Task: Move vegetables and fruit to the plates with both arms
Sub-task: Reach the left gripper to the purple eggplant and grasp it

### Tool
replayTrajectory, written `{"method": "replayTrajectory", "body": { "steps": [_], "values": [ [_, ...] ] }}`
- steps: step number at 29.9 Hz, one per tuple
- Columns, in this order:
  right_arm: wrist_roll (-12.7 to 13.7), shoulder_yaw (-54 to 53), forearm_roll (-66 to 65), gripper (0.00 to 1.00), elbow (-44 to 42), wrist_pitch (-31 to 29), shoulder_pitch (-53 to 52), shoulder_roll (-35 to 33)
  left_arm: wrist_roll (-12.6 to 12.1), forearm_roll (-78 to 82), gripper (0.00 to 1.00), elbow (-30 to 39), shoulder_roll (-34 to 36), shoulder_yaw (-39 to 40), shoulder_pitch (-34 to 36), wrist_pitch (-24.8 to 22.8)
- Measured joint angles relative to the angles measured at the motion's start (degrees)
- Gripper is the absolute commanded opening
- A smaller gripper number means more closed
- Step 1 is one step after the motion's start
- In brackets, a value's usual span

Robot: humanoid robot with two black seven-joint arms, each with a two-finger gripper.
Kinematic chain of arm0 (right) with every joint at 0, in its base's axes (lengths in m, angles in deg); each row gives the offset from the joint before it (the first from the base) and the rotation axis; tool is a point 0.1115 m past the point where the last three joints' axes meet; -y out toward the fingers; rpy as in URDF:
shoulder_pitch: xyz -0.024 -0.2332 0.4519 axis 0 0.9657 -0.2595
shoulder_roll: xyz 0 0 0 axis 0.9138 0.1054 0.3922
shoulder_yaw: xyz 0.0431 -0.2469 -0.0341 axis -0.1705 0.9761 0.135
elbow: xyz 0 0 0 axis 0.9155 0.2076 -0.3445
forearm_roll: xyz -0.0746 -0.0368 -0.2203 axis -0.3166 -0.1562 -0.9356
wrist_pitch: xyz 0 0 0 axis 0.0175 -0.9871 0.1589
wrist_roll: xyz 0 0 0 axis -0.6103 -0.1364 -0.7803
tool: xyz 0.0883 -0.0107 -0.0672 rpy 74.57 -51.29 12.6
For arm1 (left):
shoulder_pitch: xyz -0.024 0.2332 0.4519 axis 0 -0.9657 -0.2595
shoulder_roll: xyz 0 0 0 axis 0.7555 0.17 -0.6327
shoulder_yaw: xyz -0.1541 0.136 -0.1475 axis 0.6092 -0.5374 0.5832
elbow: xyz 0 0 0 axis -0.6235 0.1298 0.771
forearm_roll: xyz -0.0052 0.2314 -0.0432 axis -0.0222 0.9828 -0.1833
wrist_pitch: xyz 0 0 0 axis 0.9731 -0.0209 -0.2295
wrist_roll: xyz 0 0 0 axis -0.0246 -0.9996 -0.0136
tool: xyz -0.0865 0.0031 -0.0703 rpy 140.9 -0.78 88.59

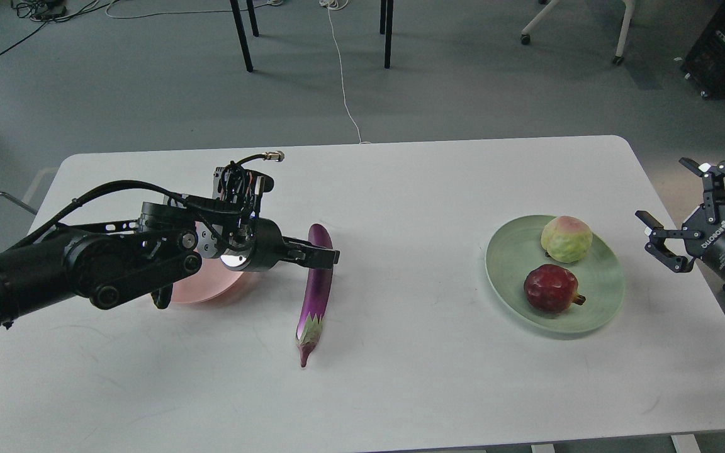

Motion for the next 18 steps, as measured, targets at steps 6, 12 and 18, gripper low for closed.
{"method": "replayTrajectory", "body": {
  "steps": [6, 12, 18],
  "values": [
    [0.0, 0.0, 0.0, 0.99, 0.0, 0.0, 0.0, 0.1, -0.3, 0.0, 0.98, -0.2, 0.0, 0.0, -0.8, 0.0],
    [0.0, 0.1, -0.2, 0.99, 0.0, 0.0, 0.0, 0.1, -0.3, 0.3, 0.98, -0.3, -0.6, 0.0, -1.5, 0.0],
    [0.0, 0.1, -0.2, 0.99, -0.1, 0.0, 0.0, 0.1, -0.3, 0.4, 0.98, -0.7, -1.2, 0.0, -2.1, 0.0]
  ]
}}
